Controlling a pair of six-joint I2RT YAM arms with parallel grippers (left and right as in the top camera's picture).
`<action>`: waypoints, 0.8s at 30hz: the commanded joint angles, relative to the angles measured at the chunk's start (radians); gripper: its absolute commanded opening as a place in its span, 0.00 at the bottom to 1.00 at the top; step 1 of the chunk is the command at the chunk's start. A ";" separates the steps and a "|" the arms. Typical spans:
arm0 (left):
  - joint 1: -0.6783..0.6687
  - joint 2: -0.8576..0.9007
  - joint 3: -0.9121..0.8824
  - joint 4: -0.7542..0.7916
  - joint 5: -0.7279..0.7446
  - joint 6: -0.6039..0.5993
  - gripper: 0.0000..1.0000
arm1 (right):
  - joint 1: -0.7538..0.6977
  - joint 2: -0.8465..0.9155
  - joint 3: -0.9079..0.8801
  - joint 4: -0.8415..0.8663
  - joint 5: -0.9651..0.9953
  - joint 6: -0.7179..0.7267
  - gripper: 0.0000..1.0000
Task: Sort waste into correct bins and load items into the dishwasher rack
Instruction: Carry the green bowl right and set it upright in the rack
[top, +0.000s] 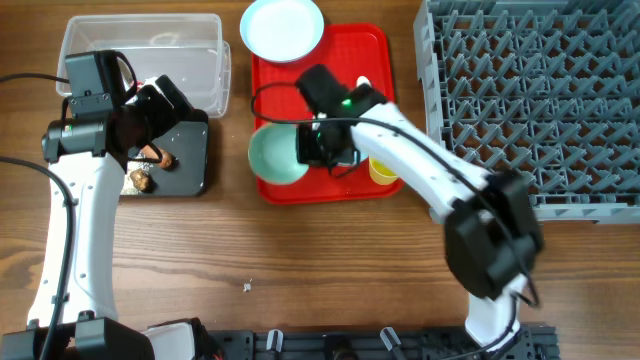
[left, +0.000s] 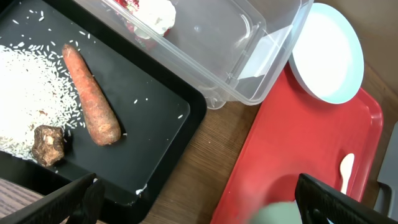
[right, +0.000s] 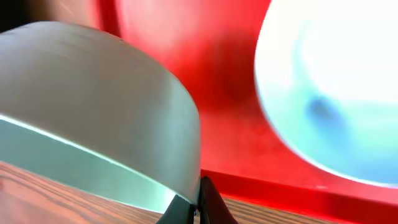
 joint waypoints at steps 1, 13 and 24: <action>0.008 -0.003 0.004 0.002 -0.006 -0.002 1.00 | -0.045 -0.184 0.053 0.011 0.194 -0.047 0.04; 0.008 -0.003 0.004 0.002 -0.006 -0.002 1.00 | -0.187 -0.322 0.052 0.039 1.172 -0.137 0.04; 0.008 -0.003 0.004 0.002 -0.006 -0.002 1.00 | -0.427 -0.121 0.052 0.467 1.268 -0.473 0.04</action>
